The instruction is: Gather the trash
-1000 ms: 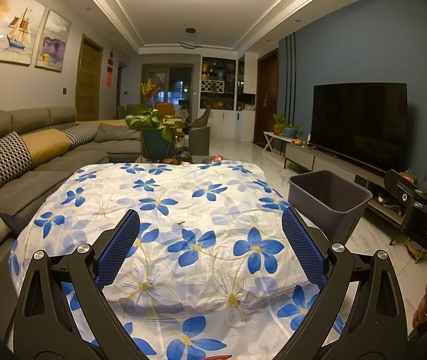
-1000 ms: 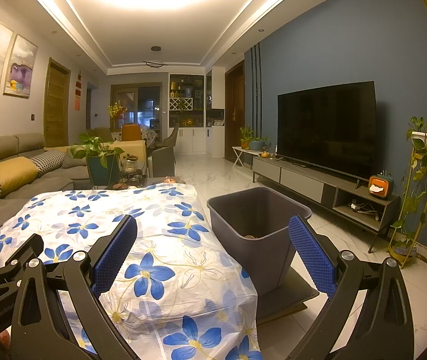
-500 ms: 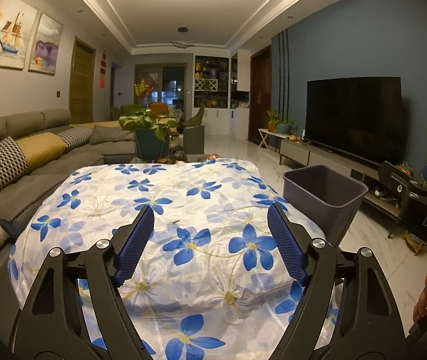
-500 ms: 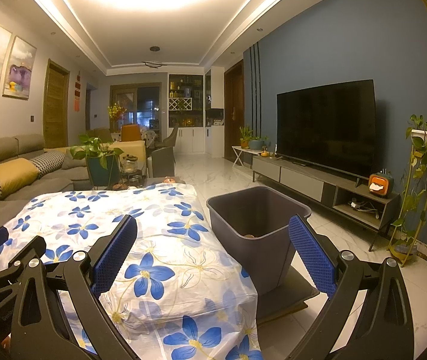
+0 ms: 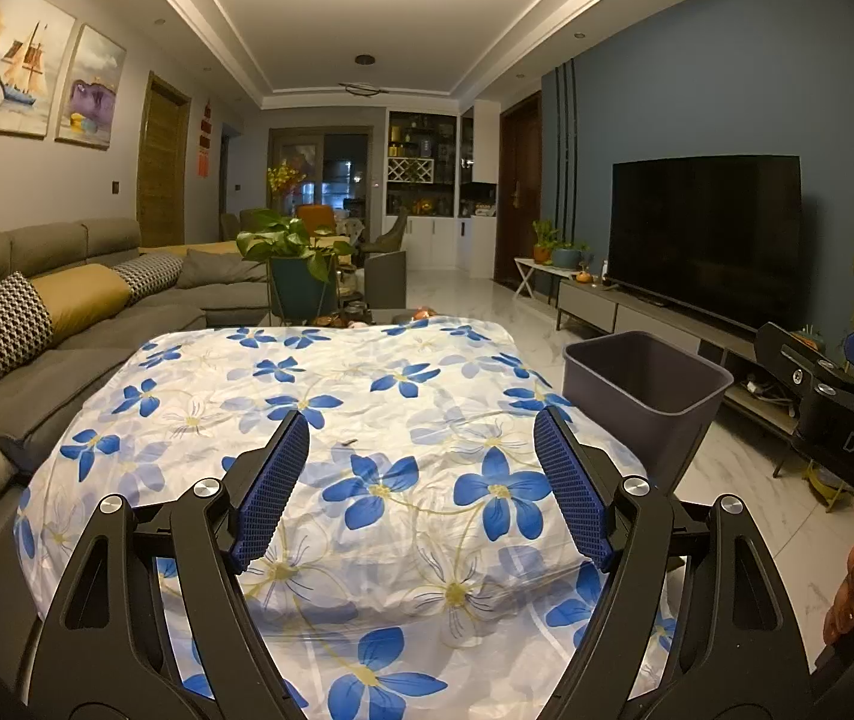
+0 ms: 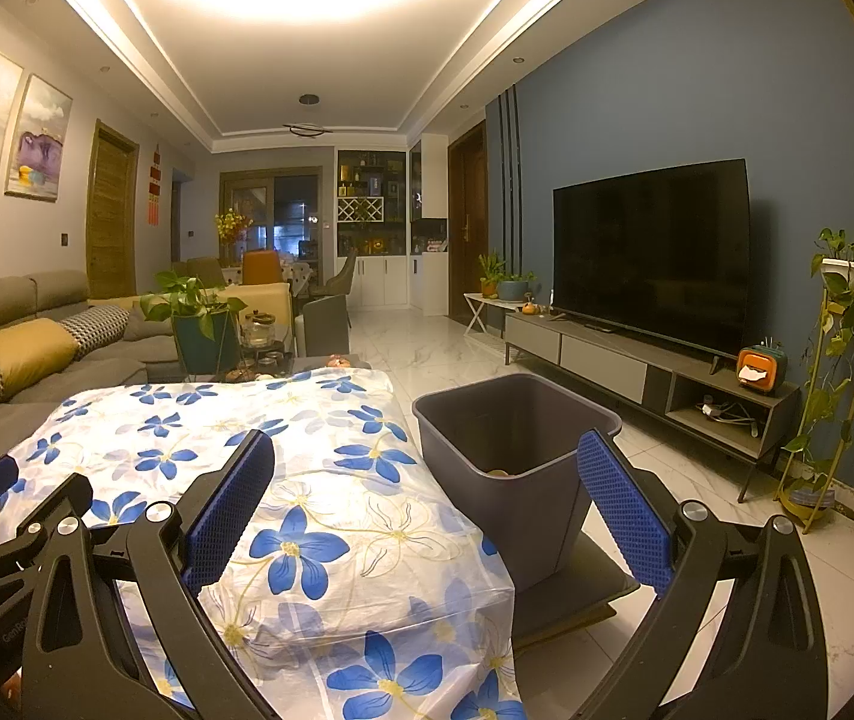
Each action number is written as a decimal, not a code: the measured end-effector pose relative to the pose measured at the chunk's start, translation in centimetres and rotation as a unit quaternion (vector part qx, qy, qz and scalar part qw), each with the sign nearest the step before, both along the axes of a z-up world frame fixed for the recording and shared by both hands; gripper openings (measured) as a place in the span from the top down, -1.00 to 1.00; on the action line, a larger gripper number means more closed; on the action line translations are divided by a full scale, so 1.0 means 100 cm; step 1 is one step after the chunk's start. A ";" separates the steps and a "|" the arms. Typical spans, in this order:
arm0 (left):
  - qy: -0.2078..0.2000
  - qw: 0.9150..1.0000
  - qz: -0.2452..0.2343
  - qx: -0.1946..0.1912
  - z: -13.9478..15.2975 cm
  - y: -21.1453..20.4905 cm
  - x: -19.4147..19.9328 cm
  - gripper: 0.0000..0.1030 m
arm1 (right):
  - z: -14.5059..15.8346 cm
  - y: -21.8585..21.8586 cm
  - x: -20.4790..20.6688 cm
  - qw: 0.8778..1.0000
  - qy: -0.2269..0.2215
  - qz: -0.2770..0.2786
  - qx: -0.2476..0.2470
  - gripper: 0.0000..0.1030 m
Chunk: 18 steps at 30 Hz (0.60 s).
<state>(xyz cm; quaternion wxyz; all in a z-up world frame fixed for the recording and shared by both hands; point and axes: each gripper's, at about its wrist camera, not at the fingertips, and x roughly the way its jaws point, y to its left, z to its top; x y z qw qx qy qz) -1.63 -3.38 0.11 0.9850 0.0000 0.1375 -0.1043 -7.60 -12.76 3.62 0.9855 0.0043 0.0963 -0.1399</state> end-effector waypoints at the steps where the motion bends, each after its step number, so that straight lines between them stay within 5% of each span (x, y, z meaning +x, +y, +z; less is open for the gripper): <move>1: 0.000 1.000 -0.001 0.000 0.000 0.000 0.000 -0.48 | 0.000 0.000 0.000 1.000 0.000 0.000 0.000 -0.89; 9: -0.002 1.000 0.000 0.001 0.001 -0.001 0.000 -0.48 | 0.000 -0.001 0.000 1.000 0.000 0.000 0.001 -0.89; 13: -0.001 1.000 0.004 0.005 0.002 -0.001 0.001 -0.68 | 0.000 0.000 -0.001 1.000 -0.001 0.000 0.001 -0.89; 18: -0.002 1.000 0.006 0.004 0.003 0.001 0.002 -0.70 | 0.001 0.001 -0.001 1.000 -0.001 0.001 0.002 -0.89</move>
